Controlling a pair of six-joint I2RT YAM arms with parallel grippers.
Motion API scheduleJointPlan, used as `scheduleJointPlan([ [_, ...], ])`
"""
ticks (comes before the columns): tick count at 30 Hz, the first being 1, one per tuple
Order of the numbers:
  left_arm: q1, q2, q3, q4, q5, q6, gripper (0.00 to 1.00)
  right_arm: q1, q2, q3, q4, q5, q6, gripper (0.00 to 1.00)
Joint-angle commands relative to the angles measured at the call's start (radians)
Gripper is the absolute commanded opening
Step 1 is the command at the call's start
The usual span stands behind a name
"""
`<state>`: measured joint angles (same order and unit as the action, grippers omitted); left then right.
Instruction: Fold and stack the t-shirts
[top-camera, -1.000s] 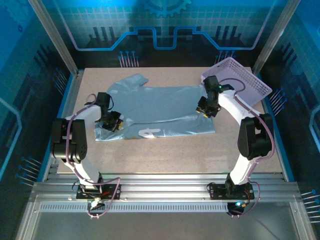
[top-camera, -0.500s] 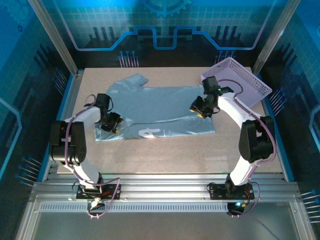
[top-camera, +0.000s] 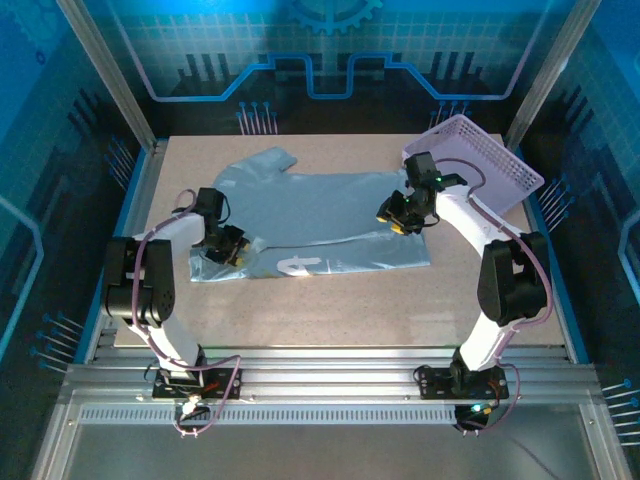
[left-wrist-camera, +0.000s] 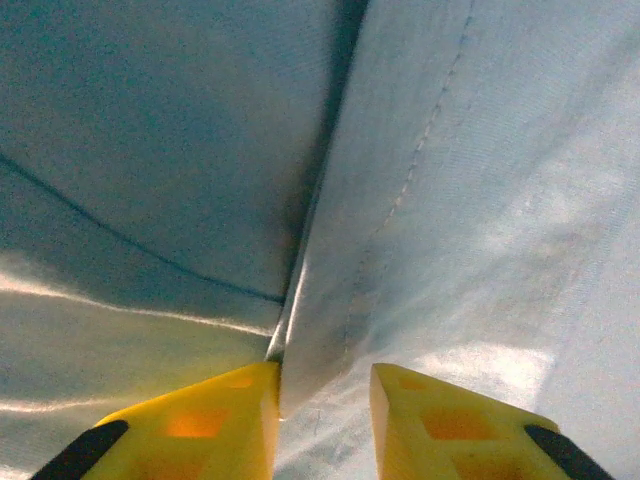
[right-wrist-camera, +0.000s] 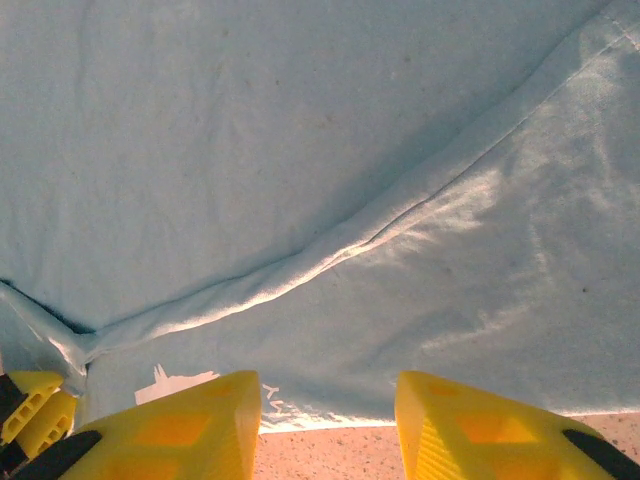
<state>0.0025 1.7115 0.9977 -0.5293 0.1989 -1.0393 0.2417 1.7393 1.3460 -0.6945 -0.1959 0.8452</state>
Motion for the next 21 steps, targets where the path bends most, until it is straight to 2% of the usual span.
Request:
scheduleJointPlan([
  [1,-0.007,0.016,0.016,-0.037,0.013,0.025,0.25,0.007,-0.020,0.014,-0.014,-0.017,0.005,0.41],
  [6,-0.010,0.016,0.016,-0.033,0.015,0.028,0.02,0.007,-0.020,0.017,-0.027,-0.010,0.002,0.41],
  [7,-0.010,0.011,0.021,-0.037,0.009,0.031,0.00,0.008,-0.021,0.017,-0.028,-0.008,0.003,0.41],
  [13,-0.019,-0.011,0.126,-0.091,-0.033,0.068,0.00,0.006,-0.023,0.027,-0.041,0.004,0.001,0.41],
  [21,-0.052,0.171,0.413,-0.163,-0.017,0.136,0.00,0.002,-0.007,0.053,-0.050,-0.013,-0.005,0.40],
])
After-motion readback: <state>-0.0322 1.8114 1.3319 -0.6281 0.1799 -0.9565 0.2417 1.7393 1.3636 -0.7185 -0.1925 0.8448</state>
